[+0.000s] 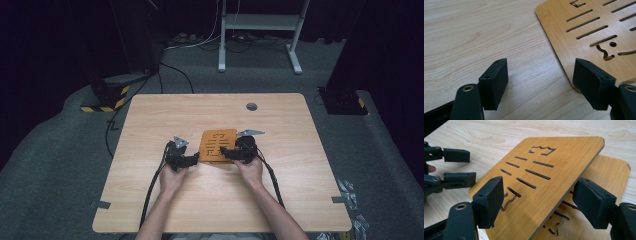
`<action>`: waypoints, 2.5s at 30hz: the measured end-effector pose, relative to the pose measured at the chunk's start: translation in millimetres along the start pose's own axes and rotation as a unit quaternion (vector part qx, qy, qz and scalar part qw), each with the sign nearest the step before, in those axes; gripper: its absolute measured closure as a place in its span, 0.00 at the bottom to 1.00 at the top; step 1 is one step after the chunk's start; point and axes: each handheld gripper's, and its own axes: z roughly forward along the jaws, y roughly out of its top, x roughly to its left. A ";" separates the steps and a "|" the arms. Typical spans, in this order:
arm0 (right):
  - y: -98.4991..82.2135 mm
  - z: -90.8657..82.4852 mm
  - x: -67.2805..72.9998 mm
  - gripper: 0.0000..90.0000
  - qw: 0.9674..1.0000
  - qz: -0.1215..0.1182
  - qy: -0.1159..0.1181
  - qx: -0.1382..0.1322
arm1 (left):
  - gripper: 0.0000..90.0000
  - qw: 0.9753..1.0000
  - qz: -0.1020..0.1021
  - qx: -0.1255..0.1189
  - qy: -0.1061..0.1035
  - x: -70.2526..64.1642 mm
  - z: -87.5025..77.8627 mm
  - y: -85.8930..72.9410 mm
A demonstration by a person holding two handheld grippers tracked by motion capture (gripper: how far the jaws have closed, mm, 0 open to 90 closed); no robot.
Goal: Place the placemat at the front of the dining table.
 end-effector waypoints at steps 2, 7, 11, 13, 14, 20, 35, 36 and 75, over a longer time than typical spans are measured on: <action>2.3 -2.1 2.2 0.29 1.000 0.001 0.001 -0.004 | 0.31 1.000 0.000 0.000 -0.001 0.2 0.0 0.1; 8.0 -7.8 6.7 0.30 1.000 -0.007 0.005 -0.014 | 0.31 1.000 -0.001 0.000 -0.002 0.1 0.2 0.3; 9.3 -9.0 8.4 0.31 1.000 -0.004 0.004 -0.019 | 0.31 1.000 0.002 0.000 0.000 -1.4 0.1 0.3; 9.5 -9.0 8.3 0.31 1.000 -0.003 0.005 -0.019 | 0.31 1.000 0.005 -0.001 0.001 -2.3 0.2 0.3; 9.7 -9.2 8.2 0.31 1.000 -0.002 0.005 -0.020 | 0.31 1.000 0.004 -0.001 0.001 -2.9 0.2 0.2; 12.0 -13.6 11.5 0.32 1.000 -0.004 0.008 -0.030 | 0.31 1.000 0.014 0.003 0.005 -5.4 1.0 0.5; 23.6 -15.6 30.3 0.36 0.999 -0.028 -0.002 -0.033 | 0.30 0.999 0.034 0.013 0.007 -11.8 2.9 1.0; 23.7 -15.8 31.4 0.37 0.999 -0.029 0.000 -0.032 | 0.30 0.999 0.034 0.013 0.007 -11.9 2.9 1.0; 29.9 -10.7 68.2 0.68 0.996 -0.092 -0.014 -0.013 | 0.24 0.999 0.028 0.018 0.010 -11.6 2.9 0.6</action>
